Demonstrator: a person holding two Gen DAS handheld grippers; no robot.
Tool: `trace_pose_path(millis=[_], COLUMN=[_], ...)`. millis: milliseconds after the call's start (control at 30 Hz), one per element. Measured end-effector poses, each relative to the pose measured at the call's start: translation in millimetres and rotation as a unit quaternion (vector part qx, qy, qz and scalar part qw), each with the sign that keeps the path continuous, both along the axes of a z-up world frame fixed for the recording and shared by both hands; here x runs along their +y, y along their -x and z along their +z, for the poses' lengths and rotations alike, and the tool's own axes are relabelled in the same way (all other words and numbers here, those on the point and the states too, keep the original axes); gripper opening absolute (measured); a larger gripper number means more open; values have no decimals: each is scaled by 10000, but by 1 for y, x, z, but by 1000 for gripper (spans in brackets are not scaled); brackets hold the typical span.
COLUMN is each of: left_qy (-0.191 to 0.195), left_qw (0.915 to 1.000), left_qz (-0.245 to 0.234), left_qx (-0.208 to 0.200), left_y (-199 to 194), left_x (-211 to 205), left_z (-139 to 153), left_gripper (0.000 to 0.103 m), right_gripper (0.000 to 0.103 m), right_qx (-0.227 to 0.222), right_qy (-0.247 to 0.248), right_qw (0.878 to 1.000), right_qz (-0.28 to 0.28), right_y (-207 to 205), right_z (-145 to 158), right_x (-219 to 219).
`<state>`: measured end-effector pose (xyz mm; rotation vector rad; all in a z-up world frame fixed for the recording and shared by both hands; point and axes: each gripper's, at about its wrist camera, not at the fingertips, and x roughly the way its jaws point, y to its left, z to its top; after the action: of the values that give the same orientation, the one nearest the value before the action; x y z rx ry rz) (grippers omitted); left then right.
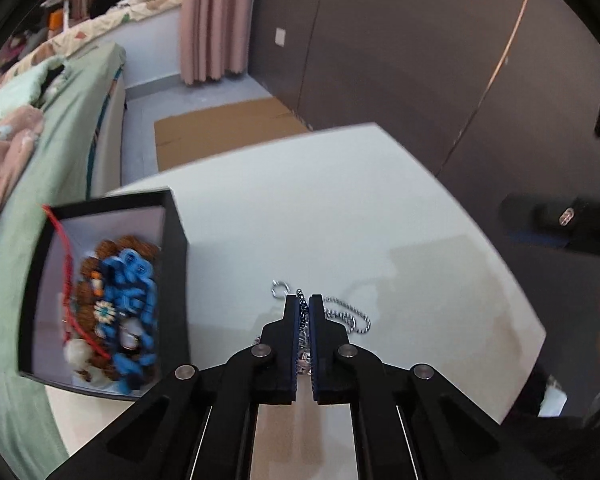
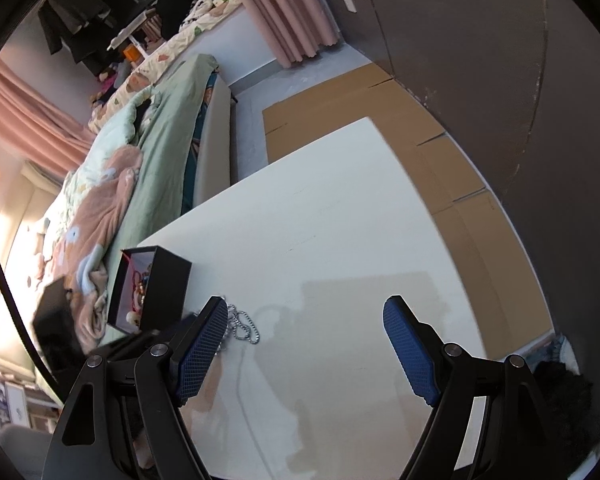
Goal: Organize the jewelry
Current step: 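Lift the silver chain with the left tool while the right tool grasps the small silver ring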
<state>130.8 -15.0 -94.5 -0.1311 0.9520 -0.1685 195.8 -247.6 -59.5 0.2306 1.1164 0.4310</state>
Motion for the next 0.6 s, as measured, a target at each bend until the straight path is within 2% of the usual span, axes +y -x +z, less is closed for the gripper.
trace_pose_path(millis=[300,600], left_qy=[598,1199], left_qw=[9964,9833], left_qz=[265,610], left_qx=[-546,-1226], left_y=[14,32], left_x=[29,66], left_z=[41,84], left_gripper=[4,4], right_gripper=[81,79], right_qx=[80,130], right_qy=[105,107], right_qw=[9996,9992], right_qz=[233,356], right_y=[2,-1], right_z=[-9,-21], right_x=[38,71])
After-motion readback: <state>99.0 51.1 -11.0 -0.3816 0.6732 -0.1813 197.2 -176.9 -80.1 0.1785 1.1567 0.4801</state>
